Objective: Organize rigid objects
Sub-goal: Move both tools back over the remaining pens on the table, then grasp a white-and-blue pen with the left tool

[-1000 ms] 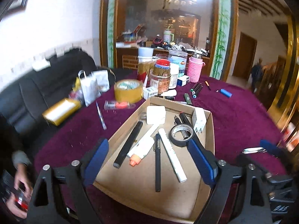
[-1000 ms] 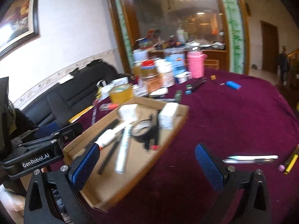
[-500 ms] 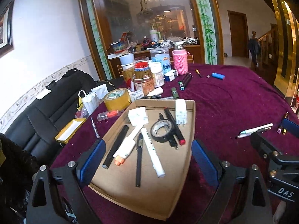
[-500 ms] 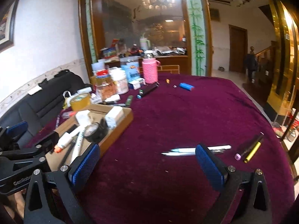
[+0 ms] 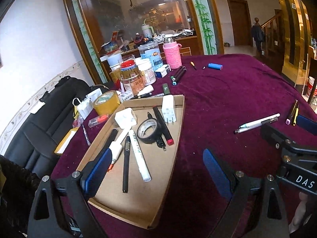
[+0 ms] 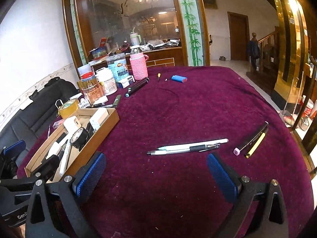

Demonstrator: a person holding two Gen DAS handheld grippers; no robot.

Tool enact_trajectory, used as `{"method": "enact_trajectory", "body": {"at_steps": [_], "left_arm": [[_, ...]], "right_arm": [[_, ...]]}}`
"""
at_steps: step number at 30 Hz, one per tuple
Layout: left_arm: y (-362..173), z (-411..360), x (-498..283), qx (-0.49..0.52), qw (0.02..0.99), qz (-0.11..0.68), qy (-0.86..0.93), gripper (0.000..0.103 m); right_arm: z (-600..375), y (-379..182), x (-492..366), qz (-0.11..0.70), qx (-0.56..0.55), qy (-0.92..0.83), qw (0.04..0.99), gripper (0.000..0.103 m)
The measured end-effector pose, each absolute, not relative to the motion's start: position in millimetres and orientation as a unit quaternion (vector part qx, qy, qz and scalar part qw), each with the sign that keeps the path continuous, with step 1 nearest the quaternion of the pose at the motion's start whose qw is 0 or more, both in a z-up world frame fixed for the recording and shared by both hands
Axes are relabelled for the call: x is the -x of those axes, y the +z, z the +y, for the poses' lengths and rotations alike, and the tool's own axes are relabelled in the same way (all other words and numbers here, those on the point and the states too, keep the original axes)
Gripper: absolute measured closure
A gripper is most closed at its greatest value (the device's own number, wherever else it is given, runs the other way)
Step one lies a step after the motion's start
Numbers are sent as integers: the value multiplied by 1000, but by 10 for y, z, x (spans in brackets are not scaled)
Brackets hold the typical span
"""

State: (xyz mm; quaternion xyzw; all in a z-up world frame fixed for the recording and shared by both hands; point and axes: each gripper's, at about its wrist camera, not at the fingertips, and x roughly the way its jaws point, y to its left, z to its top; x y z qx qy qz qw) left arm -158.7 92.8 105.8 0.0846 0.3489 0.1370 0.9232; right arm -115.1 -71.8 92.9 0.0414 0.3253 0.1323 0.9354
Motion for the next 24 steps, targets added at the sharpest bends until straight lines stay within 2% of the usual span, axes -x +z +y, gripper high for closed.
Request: {"method": "enact_trajectory", "body": {"at_steps": [11, 19, 24], "left_arm": [[931, 951, 1519, -44, 917, 388, 81, 10], [741, 857, 1397, 21, 904, 426, -30, 10], [699, 615, 1267, 0, 902, 424, -80, 10]], "right_arm": [[-911, 955, 1110, 319, -66, 121, 938, 0], [-1750, 1045, 893, 311, -119, 39, 942, 0], [-2235, 981, 730, 306, -165, -3, 937, 0]]}}
